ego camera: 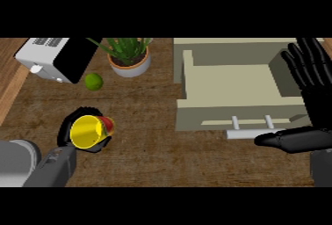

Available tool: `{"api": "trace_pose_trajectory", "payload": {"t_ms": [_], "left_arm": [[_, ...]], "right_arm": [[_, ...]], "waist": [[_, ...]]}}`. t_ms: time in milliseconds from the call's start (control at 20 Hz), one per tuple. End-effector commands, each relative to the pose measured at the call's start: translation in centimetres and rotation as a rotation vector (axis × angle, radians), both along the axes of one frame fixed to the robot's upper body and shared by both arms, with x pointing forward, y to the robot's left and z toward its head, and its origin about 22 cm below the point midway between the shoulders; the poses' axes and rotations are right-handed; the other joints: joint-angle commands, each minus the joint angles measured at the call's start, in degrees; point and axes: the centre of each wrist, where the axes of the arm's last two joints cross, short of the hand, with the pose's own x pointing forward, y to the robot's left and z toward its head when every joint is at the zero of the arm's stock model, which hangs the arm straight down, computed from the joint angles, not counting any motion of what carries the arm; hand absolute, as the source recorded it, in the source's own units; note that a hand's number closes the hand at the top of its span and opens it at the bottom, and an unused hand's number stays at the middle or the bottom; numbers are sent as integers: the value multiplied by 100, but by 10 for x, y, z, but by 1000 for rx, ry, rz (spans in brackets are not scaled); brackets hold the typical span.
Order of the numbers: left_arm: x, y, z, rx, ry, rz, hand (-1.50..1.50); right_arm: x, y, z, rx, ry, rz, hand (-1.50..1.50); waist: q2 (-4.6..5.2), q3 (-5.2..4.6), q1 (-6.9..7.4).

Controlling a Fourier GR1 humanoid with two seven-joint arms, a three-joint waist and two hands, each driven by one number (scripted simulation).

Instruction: Pick up the cup, place it into the drawer and close the drawer

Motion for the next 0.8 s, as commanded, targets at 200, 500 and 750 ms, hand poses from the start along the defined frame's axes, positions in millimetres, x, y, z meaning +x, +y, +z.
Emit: {"api": "trace_pose_trajectory", "payload": {"t_ms": [200,500,750], "left_arm": [[24,-38,11,-128,-217,163,150],[82,-89,79,-111,-259,24,150],[109,-140,140,-87,-265,-76,150]], "right_arm": [[-2,-10,-7,3,4,-20,-150],[5,4,1,-17,24,-21,-150],[-6,-2,1,-17,12,-65,-150]], "waist": [[-34,19,56],[-82,28,175],[-95,30,171]]}}
